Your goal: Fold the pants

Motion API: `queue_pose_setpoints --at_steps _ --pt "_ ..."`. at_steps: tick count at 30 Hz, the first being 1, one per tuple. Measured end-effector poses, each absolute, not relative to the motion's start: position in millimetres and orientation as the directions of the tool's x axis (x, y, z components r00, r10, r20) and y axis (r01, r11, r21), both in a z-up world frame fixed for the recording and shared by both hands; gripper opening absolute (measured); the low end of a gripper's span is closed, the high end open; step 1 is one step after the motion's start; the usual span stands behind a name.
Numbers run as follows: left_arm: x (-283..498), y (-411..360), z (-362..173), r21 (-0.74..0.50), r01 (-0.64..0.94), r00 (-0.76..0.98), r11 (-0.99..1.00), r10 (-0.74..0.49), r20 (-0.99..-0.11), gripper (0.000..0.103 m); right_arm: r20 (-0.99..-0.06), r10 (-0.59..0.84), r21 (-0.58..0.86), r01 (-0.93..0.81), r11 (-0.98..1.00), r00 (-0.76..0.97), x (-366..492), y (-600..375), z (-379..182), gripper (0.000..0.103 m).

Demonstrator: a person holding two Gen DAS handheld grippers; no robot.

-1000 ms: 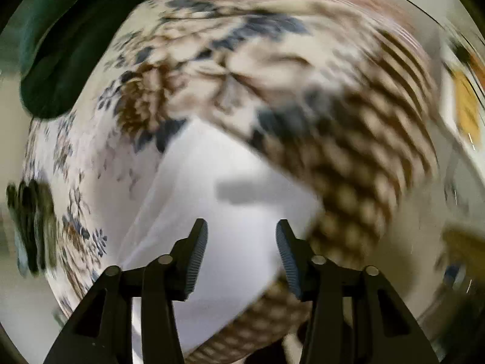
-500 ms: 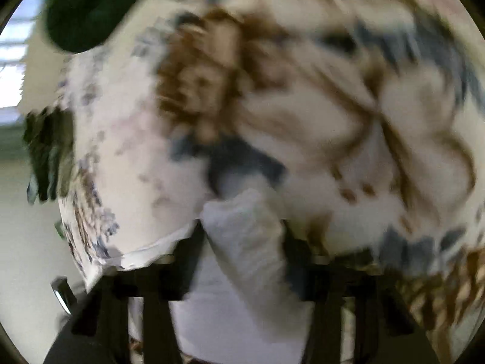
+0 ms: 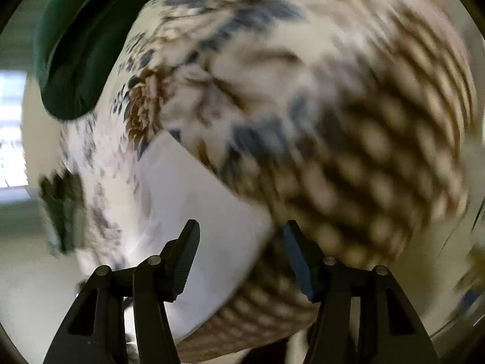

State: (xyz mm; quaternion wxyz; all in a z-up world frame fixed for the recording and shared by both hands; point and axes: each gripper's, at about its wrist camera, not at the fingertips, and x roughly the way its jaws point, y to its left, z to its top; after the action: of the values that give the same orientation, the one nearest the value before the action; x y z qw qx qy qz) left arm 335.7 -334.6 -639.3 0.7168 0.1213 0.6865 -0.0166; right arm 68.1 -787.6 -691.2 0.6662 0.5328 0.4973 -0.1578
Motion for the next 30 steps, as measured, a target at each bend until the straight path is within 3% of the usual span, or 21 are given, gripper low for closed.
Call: queue_pose_setpoints --at_steps 3,5,9,14,15,17,19,23,24,25,26,30 --pt "337 -332 -643 0.140 0.180 0.044 0.974 0.135 -0.990 0.097 -0.732 0.415 0.653 0.731 0.198 0.541 47 -766 -732 0.064" --pt "337 -331 -645 0.140 0.177 0.041 0.974 0.135 -0.990 0.100 -0.700 0.402 0.686 0.712 0.150 0.590 50 -758 -748 0.064" --pt "338 -329 -647 0.139 0.178 0.044 0.974 0.133 -0.990 0.101 -0.469 0.321 0.879 0.472 0.076 0.823 73 -752 -738 0.058" --pt "336 -332 -646 0.131 0.167 0.041 0.977 0.126 -0.991 0.103 -0.596 0.330 0.801 0.567 0.190 0.732 116 -746 -755 0.068" --pt "340 -331 -649 0.125 0.162 0.039 0.979 0.120 -0.992 0.103 -0.595 0.335 0.802 0.564 0.196 0.731 121 -745 -758 0.065" --pt "340 -328 -650 0.106 0.154 0.032 0.982 0.102 -0.994 0.103 -0.639 0.260 0.768 0.580 0.270 0.724 125 -745 -744 0.020" --pt "342 -325 -652 0.096 0.152 0.030 0.984 0.093 -0.995 0.103 -0.650 0.160 0.744 0.579 0.334 0.743 112 -743 -718 0.019" --pt "341 -323 -653 0.091 0.147 0.034 0.985 0.087 -0.996 0.103 -0.705 0.133 0.696 0.641 0.324 0.697 77 -736 -723 0.022" --pt "342 -322 -654 0.090 0.147 0.033 0.985 0.086 -0.996 0.103 -0.695 0.161 0.713 0.643 0.280 0.701 68 -737 -732 0.027" --pt "341 -323 -653 0.089 0.148 0.032 0.985 0.086 -0.996 0.103 -0.670 0.218 0.742 0.636 0.212 0.710 61 -736 -746 0.040" --pt "343 -323 -654 0.088 0.147 0.030 0.985 0.084 -0.996 0.103 -0.640 0.260 0.766 0.626 0.147 0.723 54 -737 -758 0.047" --pt "343 -323 -656 0.079 0.143 0.026 0.986 0.076 -0.997 0.103 -0.546 0.276 0.828 0.559 0.036 0.791 50 -740 -777 0.056"
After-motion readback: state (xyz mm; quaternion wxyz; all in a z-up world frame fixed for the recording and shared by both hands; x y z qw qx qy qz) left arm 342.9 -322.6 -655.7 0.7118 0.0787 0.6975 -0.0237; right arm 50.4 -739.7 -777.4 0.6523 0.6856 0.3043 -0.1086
